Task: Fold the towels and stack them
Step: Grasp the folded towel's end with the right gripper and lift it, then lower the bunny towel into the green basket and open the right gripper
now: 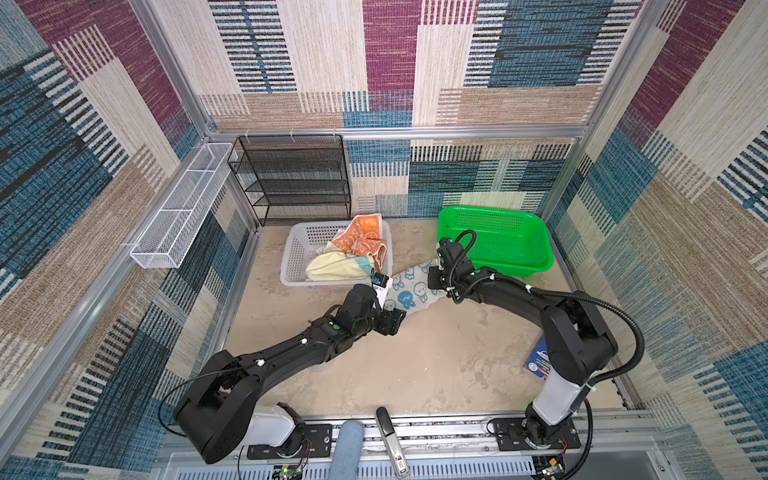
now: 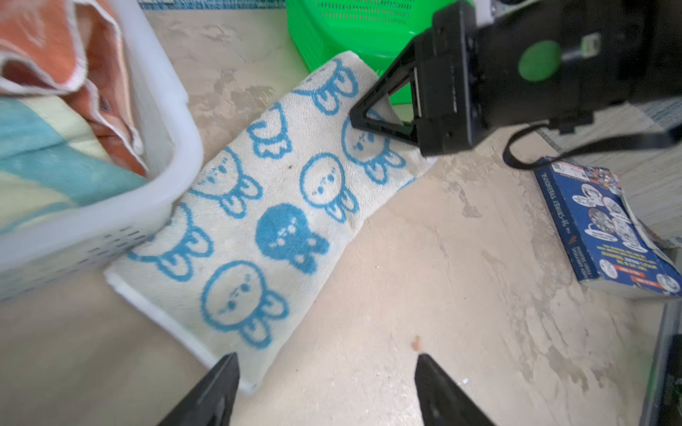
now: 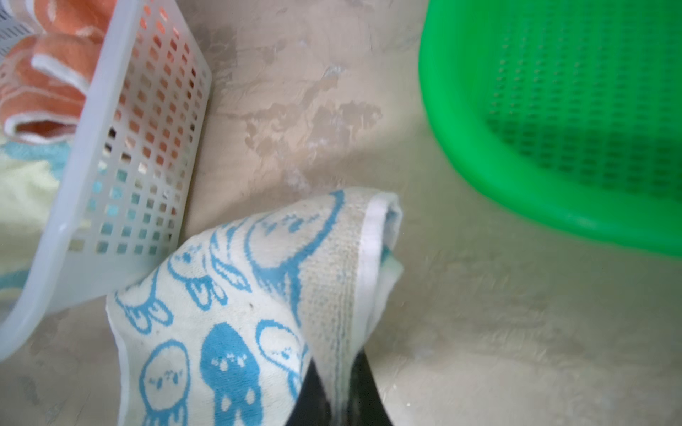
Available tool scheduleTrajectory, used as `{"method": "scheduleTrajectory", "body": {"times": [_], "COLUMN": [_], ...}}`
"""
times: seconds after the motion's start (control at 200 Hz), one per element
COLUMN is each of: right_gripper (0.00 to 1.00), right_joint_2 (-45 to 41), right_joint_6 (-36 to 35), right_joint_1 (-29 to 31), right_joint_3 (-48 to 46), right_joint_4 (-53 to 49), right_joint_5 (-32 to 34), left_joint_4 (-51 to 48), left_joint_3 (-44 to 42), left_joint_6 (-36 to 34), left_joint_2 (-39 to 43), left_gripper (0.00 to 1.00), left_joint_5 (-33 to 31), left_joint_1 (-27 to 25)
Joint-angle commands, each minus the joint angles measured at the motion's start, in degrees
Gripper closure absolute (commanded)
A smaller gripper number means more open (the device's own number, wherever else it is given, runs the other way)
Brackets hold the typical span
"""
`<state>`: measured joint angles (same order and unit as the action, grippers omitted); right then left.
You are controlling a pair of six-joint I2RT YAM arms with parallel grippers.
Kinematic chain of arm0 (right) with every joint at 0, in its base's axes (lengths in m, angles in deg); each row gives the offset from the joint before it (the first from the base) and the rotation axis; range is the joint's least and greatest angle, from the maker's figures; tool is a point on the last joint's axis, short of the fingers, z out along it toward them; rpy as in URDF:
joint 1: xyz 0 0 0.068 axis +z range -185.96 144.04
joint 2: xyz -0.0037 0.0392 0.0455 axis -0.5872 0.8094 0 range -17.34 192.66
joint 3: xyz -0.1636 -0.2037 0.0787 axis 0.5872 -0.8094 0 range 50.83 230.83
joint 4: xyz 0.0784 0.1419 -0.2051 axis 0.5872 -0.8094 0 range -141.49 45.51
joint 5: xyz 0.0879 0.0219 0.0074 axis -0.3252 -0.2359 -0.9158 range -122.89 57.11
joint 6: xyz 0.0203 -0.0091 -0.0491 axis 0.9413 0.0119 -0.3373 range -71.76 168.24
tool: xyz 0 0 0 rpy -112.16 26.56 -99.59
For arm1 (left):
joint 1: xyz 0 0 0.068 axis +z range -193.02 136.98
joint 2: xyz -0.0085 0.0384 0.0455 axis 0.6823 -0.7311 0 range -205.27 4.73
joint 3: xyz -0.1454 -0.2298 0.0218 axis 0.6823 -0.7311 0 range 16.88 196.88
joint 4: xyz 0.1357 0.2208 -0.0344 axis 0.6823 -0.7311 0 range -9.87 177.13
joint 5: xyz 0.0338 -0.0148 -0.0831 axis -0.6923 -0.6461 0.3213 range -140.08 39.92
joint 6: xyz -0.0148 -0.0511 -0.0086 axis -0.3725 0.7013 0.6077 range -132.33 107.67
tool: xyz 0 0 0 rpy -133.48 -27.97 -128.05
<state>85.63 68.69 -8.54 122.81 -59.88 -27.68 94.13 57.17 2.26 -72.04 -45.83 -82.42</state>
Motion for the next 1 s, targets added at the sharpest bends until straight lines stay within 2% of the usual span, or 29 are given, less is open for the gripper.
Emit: {"method": "scheduleTrajectory", "body": {"times": [0.0, 0.275, 0.496, 0.761, 0.992], "right_gripper": [1.0, 1.0, 1.0, 1.0, 1.0], "right_joint_2": [3.3, 12.1, 15.6, 15.4, 12.0], "right_joint_6": [-6.2, -11.7, -14.5, -17.8, -18.9], "right_joint_1": [-1.9, -6.6, -11.7, -18.0, -24.8], "right_joint_3": [8.0, 27.3, 36.5, 38.2, 29.9], "right_joint_4": [-5.8, -12.8, -17.3, -18.7, -14.3], "right_joint_5": [1.6, 0.8, -0.7, -2.3, -4.3], "left_joint_4": [-0.2, 0.1, -0.3, -0.7, -1.2], "left_joint_3": [-0.6, -1.8, -1.7, -1.2, -0.8], "left_joint_6": [-1.3, -1.0, -1.2, -1.3, -1.4], "left_joint_2": [1.2, 1.2, 0.9, -0.3, -0.3], "left_gripper": [0.21, 0.22, 0.22, 0.23, 0.23], "left_joint_5": [-2.7, -3.5, -3.9, -4.0, -4.6], "left_joint_1": [0.0, 0.0, 0.0, 0.1, 0.0]}}
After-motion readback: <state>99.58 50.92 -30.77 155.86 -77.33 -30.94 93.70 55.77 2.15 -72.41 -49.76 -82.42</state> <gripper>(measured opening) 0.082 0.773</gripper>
